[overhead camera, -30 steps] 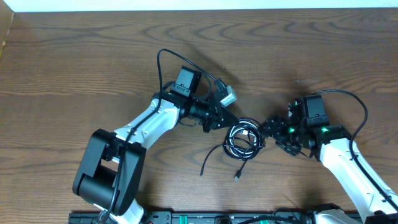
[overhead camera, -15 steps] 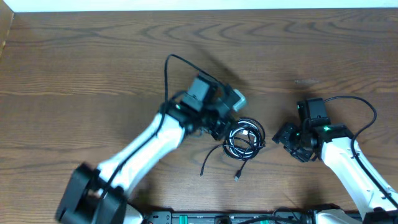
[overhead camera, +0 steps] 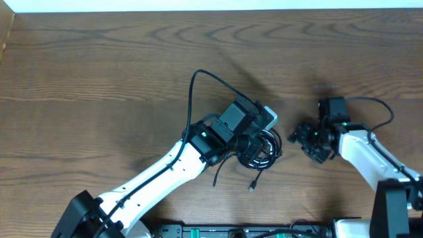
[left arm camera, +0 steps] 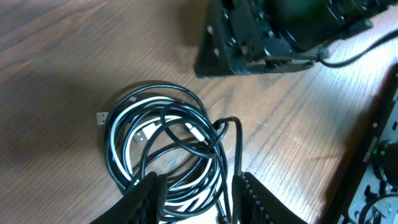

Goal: Untangle cables

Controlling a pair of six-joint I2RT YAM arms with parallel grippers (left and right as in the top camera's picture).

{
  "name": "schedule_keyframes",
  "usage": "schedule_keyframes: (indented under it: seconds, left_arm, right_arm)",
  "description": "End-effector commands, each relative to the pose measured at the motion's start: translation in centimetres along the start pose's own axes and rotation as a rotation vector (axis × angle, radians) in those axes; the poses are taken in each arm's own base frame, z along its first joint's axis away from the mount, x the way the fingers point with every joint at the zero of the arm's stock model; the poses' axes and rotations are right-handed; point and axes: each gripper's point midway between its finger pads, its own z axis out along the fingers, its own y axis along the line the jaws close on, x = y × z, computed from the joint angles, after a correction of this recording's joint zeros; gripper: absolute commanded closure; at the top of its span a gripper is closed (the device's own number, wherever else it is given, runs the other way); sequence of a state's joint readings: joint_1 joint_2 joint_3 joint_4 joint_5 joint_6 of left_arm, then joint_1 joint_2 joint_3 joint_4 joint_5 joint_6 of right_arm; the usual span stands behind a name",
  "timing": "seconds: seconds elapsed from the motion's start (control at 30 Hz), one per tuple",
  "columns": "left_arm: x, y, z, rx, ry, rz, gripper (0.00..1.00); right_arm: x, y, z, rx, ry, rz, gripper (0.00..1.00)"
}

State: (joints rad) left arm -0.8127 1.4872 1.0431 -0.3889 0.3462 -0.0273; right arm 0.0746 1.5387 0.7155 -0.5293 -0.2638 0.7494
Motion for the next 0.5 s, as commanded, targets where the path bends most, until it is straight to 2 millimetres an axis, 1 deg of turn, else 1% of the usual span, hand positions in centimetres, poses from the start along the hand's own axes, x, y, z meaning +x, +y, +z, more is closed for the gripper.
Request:
schedule_keyframes:
  seconds: [0.0, 0.17, 0.3, 0.4, 0.47]
  left_arm:
    - [-1.0, 0.8, -0.1, -0.054, -0.012, -0.054, 0.61]
    - [-1.0, 1.0, 0.2, -0.072, 0.026, -0.067, 0.60]
    - [-1.3, 0.9, 1.2, -0.065, 0.017, -0.055, 0.48]
    - [-0.7, 0.6, 2.4, -0.059, 0.044, -0.047, 0.41]
    - [0.0, 0.4, 3.3, -0.055, 0.073, -0.032, 0.39]
  right_arm:
    - [2.1, -1.0, 2.5, 0.000, 0.124, -0.010, 0.29]
    - [2.3, -1.5, 3.9, 0.017, 0.151, -0.005, 0.28]
    - [2.6, -1.5, 4.7, 0.025, 0.163, -0.017, 0.27]
    - [2.8, -1.4, 5.0, 0.028, 0.167, -0.023, 0.26]
    - [2.8, -1.4, 5.0, 0.027, 0.167, -0.027, 0.26]
